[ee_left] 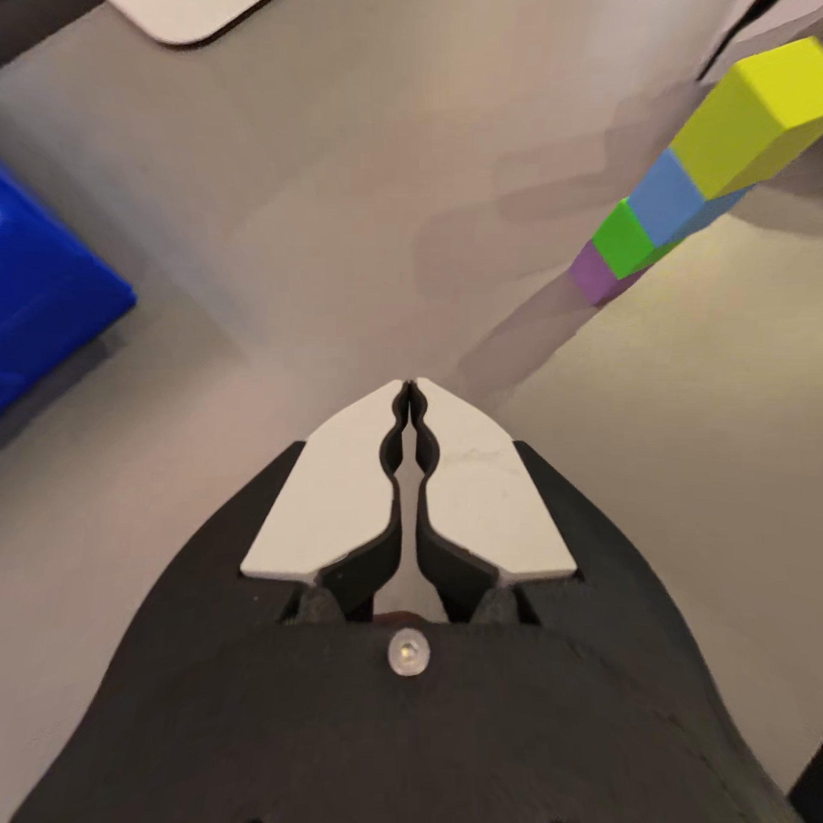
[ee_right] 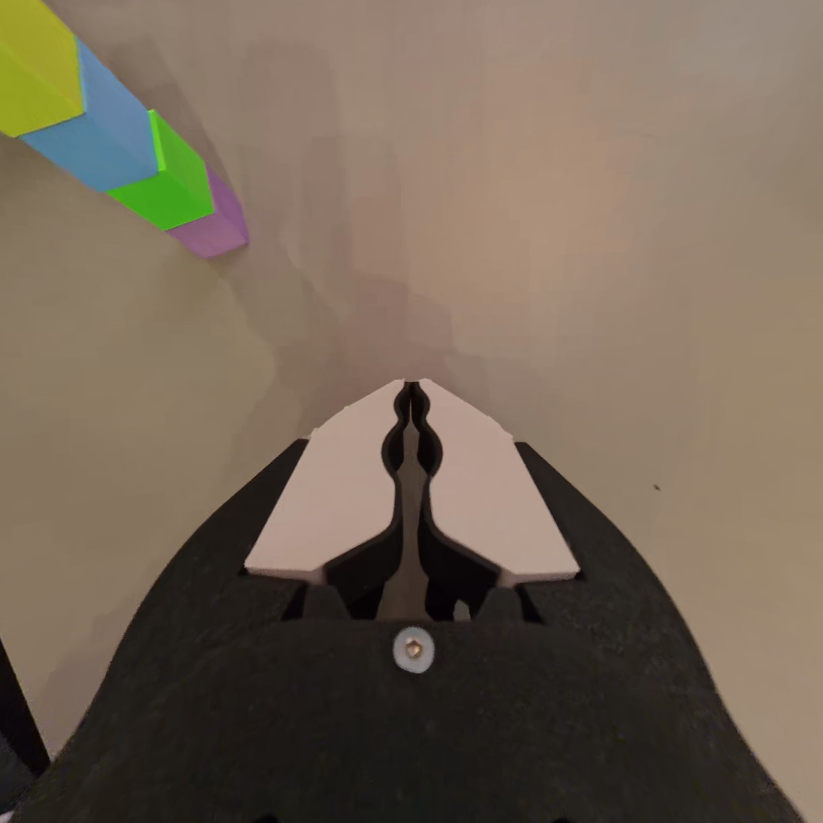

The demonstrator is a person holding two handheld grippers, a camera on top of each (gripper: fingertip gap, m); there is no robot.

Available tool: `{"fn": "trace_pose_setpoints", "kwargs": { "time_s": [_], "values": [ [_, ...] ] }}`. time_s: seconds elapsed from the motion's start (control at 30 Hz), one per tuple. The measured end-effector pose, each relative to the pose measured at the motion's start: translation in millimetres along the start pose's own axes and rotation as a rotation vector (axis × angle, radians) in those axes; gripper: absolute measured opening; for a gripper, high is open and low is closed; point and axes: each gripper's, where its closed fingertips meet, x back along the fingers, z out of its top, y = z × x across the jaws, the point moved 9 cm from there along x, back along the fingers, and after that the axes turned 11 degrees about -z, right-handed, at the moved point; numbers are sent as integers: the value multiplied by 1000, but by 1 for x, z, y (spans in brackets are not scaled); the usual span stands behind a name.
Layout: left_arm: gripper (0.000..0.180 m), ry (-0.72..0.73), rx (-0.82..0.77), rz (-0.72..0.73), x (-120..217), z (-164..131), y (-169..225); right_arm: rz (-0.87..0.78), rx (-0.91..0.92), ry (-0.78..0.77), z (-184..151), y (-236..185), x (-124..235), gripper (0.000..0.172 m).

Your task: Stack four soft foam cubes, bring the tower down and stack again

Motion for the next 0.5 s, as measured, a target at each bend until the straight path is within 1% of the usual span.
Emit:
{"fn": "trace_pose_setpoints", "kwargs": {
  "time_s": [0.03,0.27,0.5],
  "values": [
    [0,3,22,30,1,-3,1,-25,-26,-1,-2,2,3,0],
    [0,36,157,164,6,-14,10,-192,-170,-23,-25,6,28,0],
    [0,22,185,287,10,-24,13,-284,-290,-36,-52,14,46,0]
  ]
}}
